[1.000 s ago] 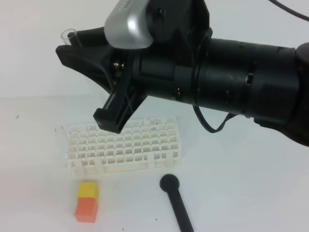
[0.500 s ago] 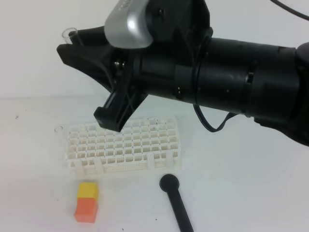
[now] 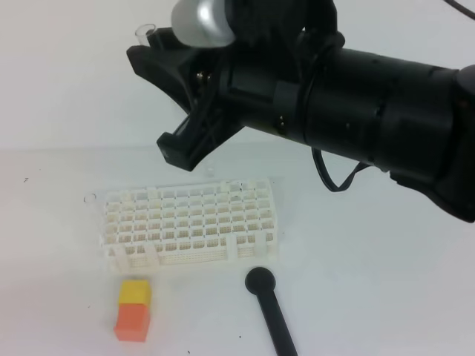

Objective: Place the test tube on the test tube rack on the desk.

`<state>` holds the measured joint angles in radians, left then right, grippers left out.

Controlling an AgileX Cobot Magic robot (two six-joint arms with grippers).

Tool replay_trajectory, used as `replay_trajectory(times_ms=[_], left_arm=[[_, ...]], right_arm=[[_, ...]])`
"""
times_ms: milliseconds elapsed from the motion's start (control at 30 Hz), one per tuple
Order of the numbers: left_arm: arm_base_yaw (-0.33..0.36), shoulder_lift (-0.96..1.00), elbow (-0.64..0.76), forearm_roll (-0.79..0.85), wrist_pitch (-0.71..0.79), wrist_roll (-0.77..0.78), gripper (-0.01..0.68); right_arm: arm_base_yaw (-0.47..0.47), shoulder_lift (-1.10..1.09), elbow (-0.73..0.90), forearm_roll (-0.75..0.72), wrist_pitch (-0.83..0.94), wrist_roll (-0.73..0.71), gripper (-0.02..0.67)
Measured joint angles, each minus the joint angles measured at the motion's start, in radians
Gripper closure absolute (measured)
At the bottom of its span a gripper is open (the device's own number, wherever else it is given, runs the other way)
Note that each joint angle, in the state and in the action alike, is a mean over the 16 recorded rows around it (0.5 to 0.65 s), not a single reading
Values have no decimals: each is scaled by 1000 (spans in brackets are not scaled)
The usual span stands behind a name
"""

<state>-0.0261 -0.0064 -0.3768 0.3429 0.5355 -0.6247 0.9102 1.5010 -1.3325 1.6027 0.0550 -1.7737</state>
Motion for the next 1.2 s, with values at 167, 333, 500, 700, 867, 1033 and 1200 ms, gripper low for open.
replay_trajectory(times_ms=[167,333,500,700,867,1033,1200], left_arm=[[0,0,0,0,1,-3,674],[0,0,6,0,14,-6,674],[-1,0,40,16,5,-9,674],[-1,0,127,50,-44,-10,674],[-2,0,228,79,-135,-10,674],[-2,0,312,91,-226,-10,674],[-2,1,361,90,-275,-10,674]], right_arm=[[10,0,0,-344,-28,396,525],[38,7,0,-793,-90,863,525],[70,43,0,-1159,-226,1242,525],[101,140,0,-1295,-448,1377,525],[112,256,0,-1285,-626,1407,525],[123,371,0,-1282,-756,1438,525],[133,465,0,-1288,-844,1474,526]])
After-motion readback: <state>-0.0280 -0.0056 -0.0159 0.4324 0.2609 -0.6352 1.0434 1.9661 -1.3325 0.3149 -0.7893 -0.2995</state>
